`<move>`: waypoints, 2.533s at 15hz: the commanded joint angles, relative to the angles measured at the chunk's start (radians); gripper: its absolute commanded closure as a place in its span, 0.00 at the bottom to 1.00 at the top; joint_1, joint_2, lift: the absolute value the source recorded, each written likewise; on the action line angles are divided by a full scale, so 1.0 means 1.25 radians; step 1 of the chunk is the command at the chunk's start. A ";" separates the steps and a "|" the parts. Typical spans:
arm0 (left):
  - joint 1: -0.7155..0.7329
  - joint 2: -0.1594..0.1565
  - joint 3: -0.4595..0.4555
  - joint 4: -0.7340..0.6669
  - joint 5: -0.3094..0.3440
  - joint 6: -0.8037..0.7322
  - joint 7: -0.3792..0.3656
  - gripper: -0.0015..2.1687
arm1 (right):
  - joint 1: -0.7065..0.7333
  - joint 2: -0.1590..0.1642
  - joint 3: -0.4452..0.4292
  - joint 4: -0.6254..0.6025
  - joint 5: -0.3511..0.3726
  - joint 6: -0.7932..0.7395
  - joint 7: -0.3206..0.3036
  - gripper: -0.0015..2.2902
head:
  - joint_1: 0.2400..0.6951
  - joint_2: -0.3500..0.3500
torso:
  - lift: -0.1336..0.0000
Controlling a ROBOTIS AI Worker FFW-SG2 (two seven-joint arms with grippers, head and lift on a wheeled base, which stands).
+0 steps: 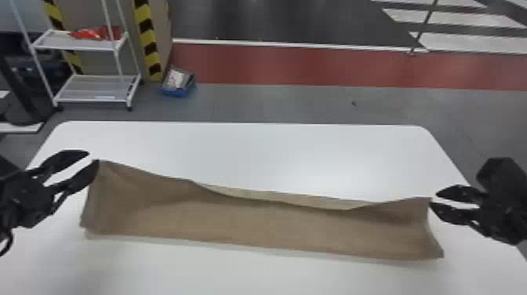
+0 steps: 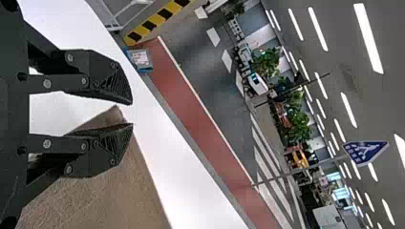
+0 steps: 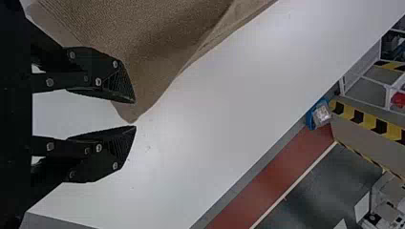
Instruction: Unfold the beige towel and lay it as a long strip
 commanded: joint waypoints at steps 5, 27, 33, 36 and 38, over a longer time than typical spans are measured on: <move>0.008 0.002 0.002 0.002 0.033 -0.005 0.049 0.01 | -0.006 0.000 -0.030 0.009 -0.007 0.012 -0.015 0.03 | 1.00 0.36 | 0.17; 0.363 -0.048 0.019 -0.125 0.565 -0.052 0.181 0.02 | 0.179 0.159 -0.102 -0.084 -0.557 0.297 -0.458 0.04 | 1.00 0.42 | 0.17; 0.363 -0.048 0.016 -0.111 0.575 -0.052 0.177 0.03 | 0.057 0.159 -0.112 0.104 -0.564 0.182 -0.427 0.06 | 1.00 0.37 | 0.17; 0.358 -0.048 0.017 -0.100 0.575 -0.049 0.170 0.03 | 0.030 0.159 -0.095 0.137 -0.545 0.189 -0.427 0.19 | 1.00 0.38 | 0.17; 0.354 -0.048 0.017 -0.093 0.575 -0.049 0.170 0.03 | 0.023 0.159 -0.086 0.149 -0.540 0.194 -0.427 0.47 | 1.00 0.40 | 0.17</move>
